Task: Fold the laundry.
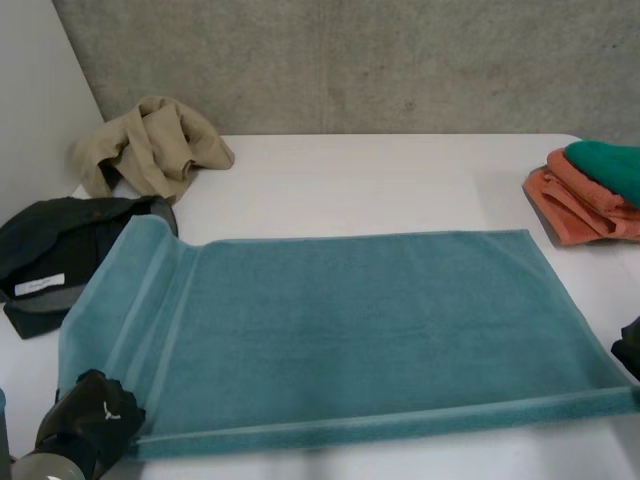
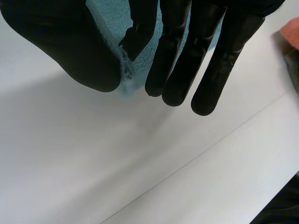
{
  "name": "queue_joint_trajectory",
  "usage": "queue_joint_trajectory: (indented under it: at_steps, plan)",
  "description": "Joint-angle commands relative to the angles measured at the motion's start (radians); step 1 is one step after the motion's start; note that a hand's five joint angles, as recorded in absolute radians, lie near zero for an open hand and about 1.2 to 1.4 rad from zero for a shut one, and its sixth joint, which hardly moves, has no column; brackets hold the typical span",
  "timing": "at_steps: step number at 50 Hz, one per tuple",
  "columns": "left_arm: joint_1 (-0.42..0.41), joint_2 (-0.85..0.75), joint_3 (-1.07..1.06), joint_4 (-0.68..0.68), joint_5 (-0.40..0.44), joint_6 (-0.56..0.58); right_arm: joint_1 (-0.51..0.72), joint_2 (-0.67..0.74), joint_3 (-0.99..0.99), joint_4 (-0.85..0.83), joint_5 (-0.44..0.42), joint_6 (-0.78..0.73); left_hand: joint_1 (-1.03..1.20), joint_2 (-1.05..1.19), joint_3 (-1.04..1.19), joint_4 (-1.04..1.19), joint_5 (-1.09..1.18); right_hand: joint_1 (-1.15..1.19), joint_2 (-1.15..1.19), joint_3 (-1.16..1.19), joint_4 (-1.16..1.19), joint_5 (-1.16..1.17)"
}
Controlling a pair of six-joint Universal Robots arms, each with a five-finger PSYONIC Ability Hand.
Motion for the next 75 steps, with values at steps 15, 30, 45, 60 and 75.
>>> queue_joint_trajectory:
  at_steps: [15,30,45,60,75]
  plan:
    - [-0.004,-0.431,0.439,0.466,-0.007,-0.028,0.177,0.112,-0.157,-0.378,-0.039,0.189,0.262,0.197,0.204,0.193,0.247,0.430,0.226,0.219,0.207,0.231]
    - [-0.007,-0.793,0.825,0.651,-0.007,0.120,0.363,0.457,-0.487,-0.636,0.141,0.209,0.262,0.197,0.204,0.193,0.247,0.430,0.226,0.219,0.207,0.231]
    - [-0.024,-0.951,1.012,0.651,-0.003,0.117,0.426,0.684,-0.763,-0.659,0.280,0.225,-0.914,-0.979,-0.972,-0.984,-0.929,-0.792,-0.996,-1.003,-1.015,-0.990]
    - [-0.062,-0.587,0.867,0.659,0.002,0.006,0.458,0.350,-0.679,-0.639,0.210,0.626,-0.959,-1.024,-1.017,-1.028,-0.974,-0.792,-0.996,-1.003,-1.015,-0.990]
    - [0.079,-0.155,0.445,0.596,0.144,-0.167,0.352,0.153,-0.325,-0.436,-0.003,0.637,-0.959,-1.024,-1.017,-1.028,-0.974,-0.792,-0.996,-1.003,-1.015,-0.990]
